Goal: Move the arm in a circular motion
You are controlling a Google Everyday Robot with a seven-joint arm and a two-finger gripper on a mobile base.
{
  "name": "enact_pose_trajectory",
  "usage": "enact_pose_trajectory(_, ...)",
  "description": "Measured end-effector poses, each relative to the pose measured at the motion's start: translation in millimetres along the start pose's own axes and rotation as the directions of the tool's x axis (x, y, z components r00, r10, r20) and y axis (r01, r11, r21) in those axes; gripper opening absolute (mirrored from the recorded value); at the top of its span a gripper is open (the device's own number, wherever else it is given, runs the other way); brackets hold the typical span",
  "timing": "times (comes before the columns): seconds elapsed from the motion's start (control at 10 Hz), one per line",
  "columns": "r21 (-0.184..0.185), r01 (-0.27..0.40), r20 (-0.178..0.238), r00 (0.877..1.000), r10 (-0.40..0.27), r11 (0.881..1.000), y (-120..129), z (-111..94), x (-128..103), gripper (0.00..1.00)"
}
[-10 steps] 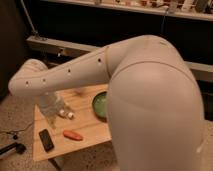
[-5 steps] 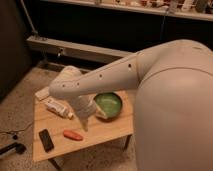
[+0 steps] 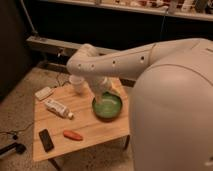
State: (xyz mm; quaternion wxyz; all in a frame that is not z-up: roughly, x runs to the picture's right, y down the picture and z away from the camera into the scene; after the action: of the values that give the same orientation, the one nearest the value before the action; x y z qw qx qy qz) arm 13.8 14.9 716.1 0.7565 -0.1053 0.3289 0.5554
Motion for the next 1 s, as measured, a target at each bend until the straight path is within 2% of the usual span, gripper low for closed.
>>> enact_pose_trajectory(0.1, -0.008, -0.045, 0.07, 0.997, 0.045, 0.999, 2.2, -26.4, -42.3, 0.65)
enact_pose_trajectory(0.2, -0.015, -0.06, 0.106, 0.992, 0.061, 0.998, 7.0, -41.9, -63.1, 0.65)
enact_pose_trajectory(0.3, -0.026, -0.068, 0.158, 0.985, 0.072, 0.997, 20.2, -66.2, -91.6, 0.65)
enact_pose_trajectory(0.5, -0.047, -0.031, 0.24, 0.97, 0.041, 0.998, 61.8, -108.8, -131.2, 0.65)
enact_pose_trajectory(0.7, -0.065, 0.042, 0.293, 0.956, -0.021, 0.997, 109.3, -139.0, -147.4, 0.65)
enact_pose_trajectory(0.8, -0.076, 0.108, 0.321, 0.944, -0.078, 0.991, 142.7, -154.6, -148.3, 0.65)
enact_pose_trajectory(1.0, -0.09, 0.233, 0.35, 0.918, -0.188, 0.968, 192.9, -172.0, -133.6, 0.65)
